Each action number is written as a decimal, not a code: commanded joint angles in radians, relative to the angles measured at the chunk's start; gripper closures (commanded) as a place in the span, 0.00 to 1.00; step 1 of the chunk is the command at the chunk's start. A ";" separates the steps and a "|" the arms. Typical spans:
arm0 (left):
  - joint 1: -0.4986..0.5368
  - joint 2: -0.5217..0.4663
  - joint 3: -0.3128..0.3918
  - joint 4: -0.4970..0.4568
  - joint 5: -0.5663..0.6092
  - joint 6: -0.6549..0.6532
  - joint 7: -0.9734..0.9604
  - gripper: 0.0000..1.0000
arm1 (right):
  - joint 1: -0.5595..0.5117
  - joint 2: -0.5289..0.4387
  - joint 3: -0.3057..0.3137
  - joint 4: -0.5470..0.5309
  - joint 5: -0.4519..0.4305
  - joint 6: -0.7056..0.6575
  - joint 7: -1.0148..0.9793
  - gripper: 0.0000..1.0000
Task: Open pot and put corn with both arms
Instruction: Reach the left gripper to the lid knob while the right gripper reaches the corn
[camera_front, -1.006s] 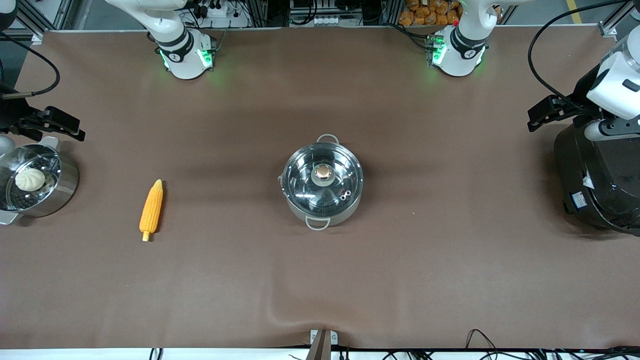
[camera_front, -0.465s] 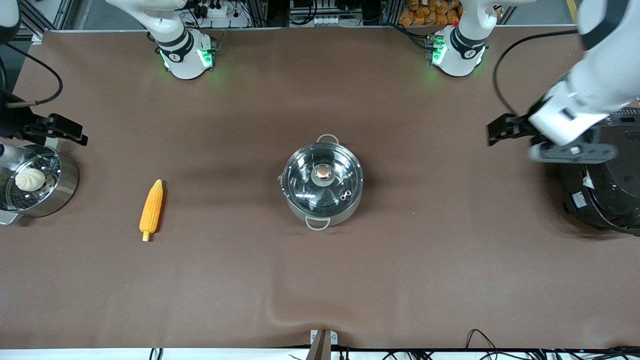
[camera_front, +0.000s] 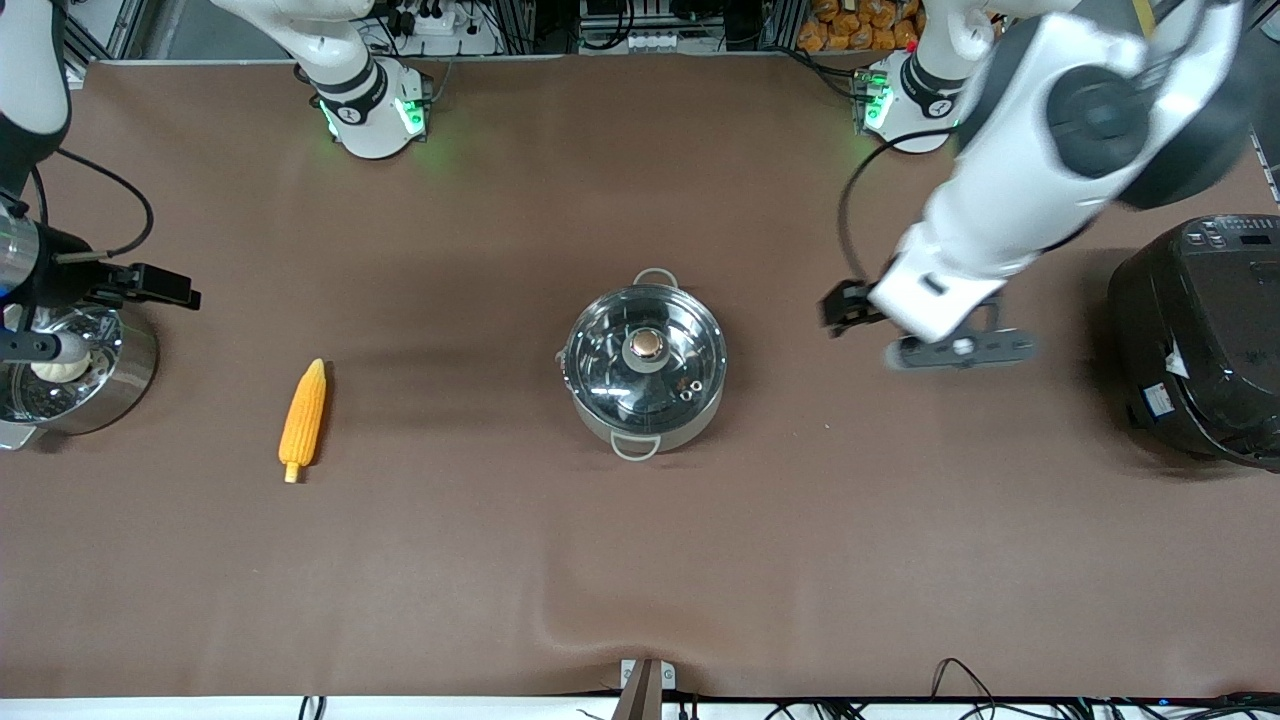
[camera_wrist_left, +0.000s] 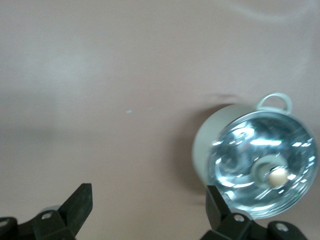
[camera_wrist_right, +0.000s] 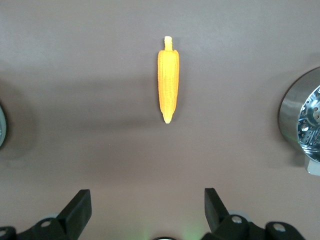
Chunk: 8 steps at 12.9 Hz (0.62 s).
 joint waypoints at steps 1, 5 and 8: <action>-0.073 0.095 0.009 0.100 -0.018 0.023 -0.089 0.00 | -0.075 0.099 0.013 0.026 0.015 0.033 -0.082 0.00; -0.174 0.197 0.014 0.134 -0.018 0.145 -0.277 0.00 | -0.069 0.270 0.015 0.028 0.021 0.237 -0.090 0.00; -0.225 0.243 0.023 0.134 -0.016 0.185 -0.325 0.00 | -0.056 0.379 0.016 0.023 0.022 0.331 -0.090 0.00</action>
